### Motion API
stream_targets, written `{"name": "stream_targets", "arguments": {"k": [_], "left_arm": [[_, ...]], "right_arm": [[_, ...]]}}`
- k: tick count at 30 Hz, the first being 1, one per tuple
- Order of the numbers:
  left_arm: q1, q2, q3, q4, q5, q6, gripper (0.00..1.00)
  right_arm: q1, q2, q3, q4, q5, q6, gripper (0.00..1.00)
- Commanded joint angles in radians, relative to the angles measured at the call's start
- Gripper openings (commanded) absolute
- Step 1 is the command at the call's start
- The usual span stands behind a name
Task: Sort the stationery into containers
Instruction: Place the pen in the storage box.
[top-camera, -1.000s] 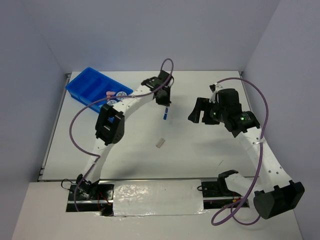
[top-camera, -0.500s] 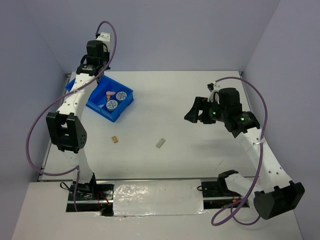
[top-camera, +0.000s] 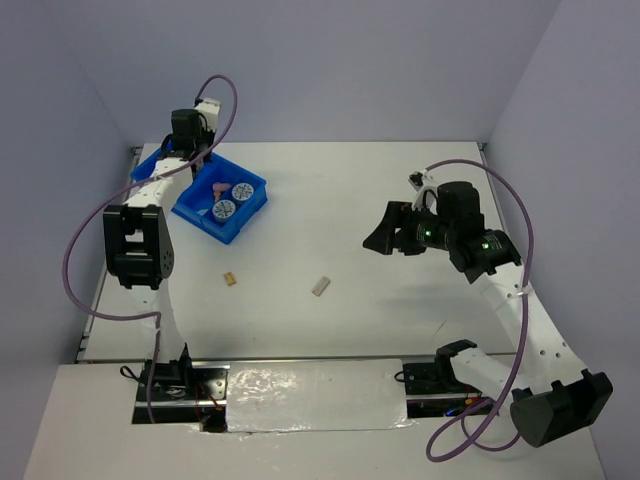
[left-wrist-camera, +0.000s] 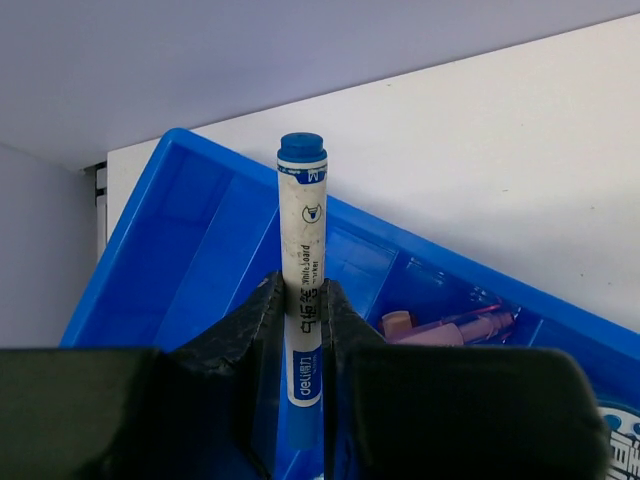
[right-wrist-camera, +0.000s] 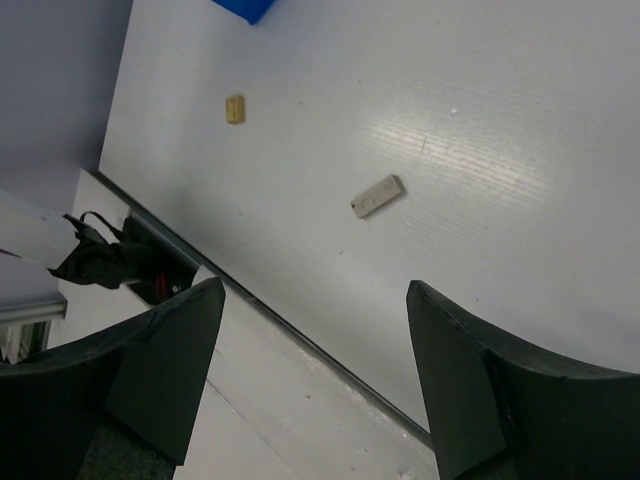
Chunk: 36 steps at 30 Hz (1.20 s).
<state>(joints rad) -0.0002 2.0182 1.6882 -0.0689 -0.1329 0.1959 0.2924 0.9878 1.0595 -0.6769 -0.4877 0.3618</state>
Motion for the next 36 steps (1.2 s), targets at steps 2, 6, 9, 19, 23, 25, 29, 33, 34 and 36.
{"name": "stream_targets", "arguments": {"k": [2, 6, 9, 19, 23, 25, 29, 33, 34, 36], "left_arm": [[-0.003, 0.048, 0.03, 0.112, 0.0, 0.043, 0.24], [0.051, 0.077, 0.033, 0.127, -0.014, 0.017, 0.26], [0.071, 0.094, 0.027, 0.135, -0.016, -0.039, 0.31], [0.075, 0.149, 0.045, 0.146, -0.05, -0.139, 0.99], [0.069, 0.111, 0.091, 0.126, -0.074, -0.212, 0.99], [0.06, 0.085, 0.135, 0.018, -0.131, -0.326, 0.99], [0.052, -0.028, 0.246, -0.241, -0.108, -0.634, 0.99], [0.094, -0.241, -0.022, -0.201, 0.036, -0.901, 0.99], [0.13, -0.348, -0.183, -0.142, 0.089, -0.926, 0.99], [0.167, -0.489, -0.368, 0.036, 0.228, -1.024, 0.99]], "right_arm": [[0.013, 0.014, -0.023, 0.014, -0.014, -0.014, 0.81], [0.011, 0.044, -0.015, 0.002, -0.012, -0.018, 0.81], [0.01, 0.066, -0.003, -0.001, 0.003, -0.026, 0.81], [0.019, 0.138, 0.049, -0.004, 0.034, -0.032, 0.82], [0.039, 0.153, 0.054, 0.01, 0.044, -0.034, 0.9], [0.104, 0.198, 0.057, 0.017, 0.116, -0.038, 1.0], [0.269, 0.34, 0.118, 0.028, 0.282, -0.012, 1.0], [0.359, 0.506, 0.157, 0.068, 0.409, 0.097, 0.99], [0.373, 0.537, 0.16, 0.085, 0.409, 0.11, 0.98], [0.427, 0.661, 0.221, 0.058, 0.473, 0.15, 0.94]]}}
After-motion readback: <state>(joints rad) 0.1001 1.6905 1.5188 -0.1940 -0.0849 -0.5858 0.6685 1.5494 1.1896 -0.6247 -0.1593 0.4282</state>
